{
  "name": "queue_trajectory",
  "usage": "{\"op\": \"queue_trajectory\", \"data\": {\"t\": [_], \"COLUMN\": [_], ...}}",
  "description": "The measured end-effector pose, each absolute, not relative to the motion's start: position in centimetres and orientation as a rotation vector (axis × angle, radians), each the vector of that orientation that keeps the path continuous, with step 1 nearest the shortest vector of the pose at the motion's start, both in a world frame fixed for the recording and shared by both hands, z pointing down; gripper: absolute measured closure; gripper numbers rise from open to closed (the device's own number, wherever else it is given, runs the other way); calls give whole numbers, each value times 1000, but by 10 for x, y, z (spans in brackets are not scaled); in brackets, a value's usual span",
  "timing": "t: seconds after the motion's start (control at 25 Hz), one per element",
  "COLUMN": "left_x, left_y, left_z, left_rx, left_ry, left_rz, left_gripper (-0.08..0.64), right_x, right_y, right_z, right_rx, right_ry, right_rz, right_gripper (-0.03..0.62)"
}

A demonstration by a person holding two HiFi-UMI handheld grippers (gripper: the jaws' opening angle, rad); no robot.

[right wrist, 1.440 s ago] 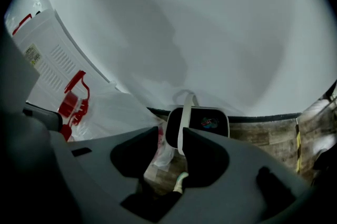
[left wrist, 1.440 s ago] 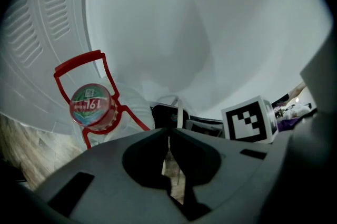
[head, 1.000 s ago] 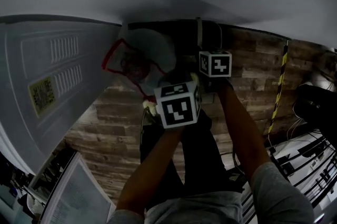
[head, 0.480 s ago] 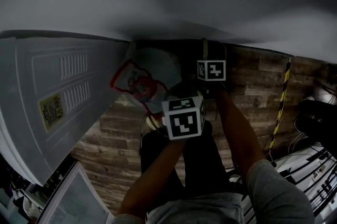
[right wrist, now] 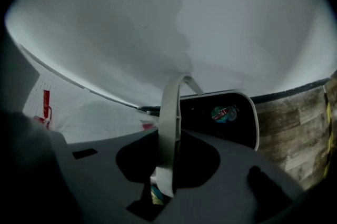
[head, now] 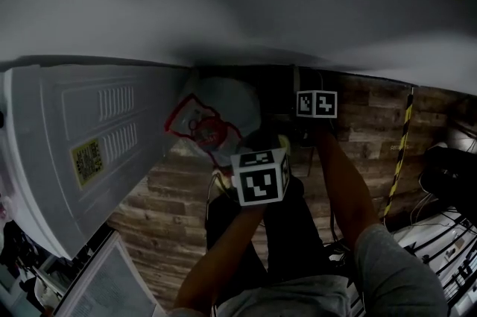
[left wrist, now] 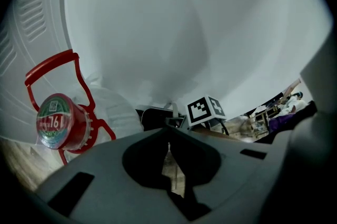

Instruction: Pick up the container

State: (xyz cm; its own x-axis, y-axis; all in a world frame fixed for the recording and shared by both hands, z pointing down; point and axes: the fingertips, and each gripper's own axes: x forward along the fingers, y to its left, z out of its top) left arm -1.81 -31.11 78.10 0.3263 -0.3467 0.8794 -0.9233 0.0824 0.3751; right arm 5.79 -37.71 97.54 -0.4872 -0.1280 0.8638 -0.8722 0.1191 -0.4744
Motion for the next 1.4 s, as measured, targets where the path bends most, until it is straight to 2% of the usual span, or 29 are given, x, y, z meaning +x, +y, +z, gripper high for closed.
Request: {"op": "queue_trajectory", "data": {"t": [0.32, 0.68, 1.4], "left_x": [-8, -6, -9], "left_y": [-307, -298, -293], "left_z": [769, 744, 570], "left_rx": [1500, 1505, 1677], "left_ry": [-1217, -1198, -1146], "left_rz": [663, 696, 757], "left_gripper": [545, 544, 545], "right_x": [64, 64, 62], "right_y": [-366, -347, -299], "right_z": [964, 908, 645], "right_rx": [872, 745, 563], "right_ry": [-1776, -1832, -2057], "right_rz": [1464, 1513, 1587], "right_gripper": [534, 534, 532]}}
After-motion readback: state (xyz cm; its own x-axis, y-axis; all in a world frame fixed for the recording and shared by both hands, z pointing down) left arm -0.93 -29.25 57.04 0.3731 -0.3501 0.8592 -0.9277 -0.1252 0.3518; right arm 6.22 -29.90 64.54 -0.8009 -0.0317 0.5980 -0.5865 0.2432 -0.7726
